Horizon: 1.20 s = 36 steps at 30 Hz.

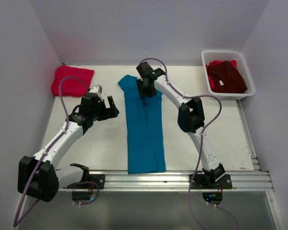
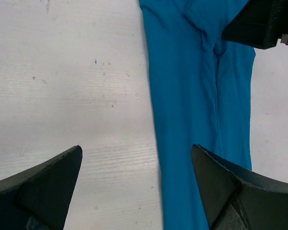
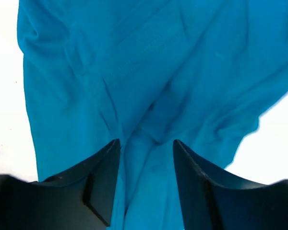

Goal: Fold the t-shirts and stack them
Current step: Fold the tshirt

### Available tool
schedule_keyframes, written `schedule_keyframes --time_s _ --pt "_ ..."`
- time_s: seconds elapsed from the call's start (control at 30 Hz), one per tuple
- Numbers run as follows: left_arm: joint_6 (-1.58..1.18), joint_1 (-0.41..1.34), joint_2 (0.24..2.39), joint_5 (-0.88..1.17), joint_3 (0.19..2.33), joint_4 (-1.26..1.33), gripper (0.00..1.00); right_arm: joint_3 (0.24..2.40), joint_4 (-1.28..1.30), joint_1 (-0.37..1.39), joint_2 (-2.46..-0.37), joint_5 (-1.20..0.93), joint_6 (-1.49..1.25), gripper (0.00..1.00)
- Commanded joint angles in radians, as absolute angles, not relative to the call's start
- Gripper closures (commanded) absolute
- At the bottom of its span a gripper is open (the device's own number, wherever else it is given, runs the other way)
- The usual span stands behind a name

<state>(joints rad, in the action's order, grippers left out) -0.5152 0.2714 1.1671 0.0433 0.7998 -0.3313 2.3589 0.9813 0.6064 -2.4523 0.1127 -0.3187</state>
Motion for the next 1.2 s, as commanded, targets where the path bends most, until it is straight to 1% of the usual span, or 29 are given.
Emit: schedule_keyframes --time_s 0.0,0.1,0.27,0.4,0.53,0.73,0.83,0.93,1.13,1.17 --pt "-0.545 0.285 1.131 0.064 0.781 -0.282 0.01 2.439 0.977 0.601 -2.499 0.005 -0.255 0.47" --pt "-0.551 0.296 1.12 0.064 0.767 -0.279 0.01 2.454 0.948 0.591 -2.508 -0.064 -0.236 0.4" --pt "-0.557 0.308 1.117 0.066 0.755 -0.272 0.01 2.431 0.861 0.58 -2.481 -0.159 -0.227 0.4" --pt "-0.56 0.318 1.115 0.064 0.741 -0.267 0.01 2.467 0.807 0.58 -2.477 -0.169 -0.218 0.4" --pt "-0.56 0.319 1.114 0.063 0.732 -0.262 0.01 2.543 0.807 0.572 -2.523 -0.176 -0.209 0.37" --pt "-0.563 0.319 1.104 0.069 0.726 -0.256 0.01 2.519 0.798 0.558 -2.588 -0.147 -0.193 0.33" --pt "-0.561 0.319 1.103 0.067 0.724 -0.256 0.0 2.513 0.813 0.549 -2.618 -0.158 -0.192 0.34" --pt "-0.561 0.319 1.104 0.067 0.723 -0.253 0.0 2.491 0.804 0.548 -2.626 -0.169 -0.19 0.37" --pt "-0.563 0.319 1.108 0.071 0.718 -0.245 0.0 2.467 0.785 0.546 -2.617 -0.181 -0.204 0.5" --pt "-0.563 0.319 1.108 0.069 0.716 -0.245 0.0 2.462 0.781 0.546 -2.609 -0.181 -0.204 0.54"
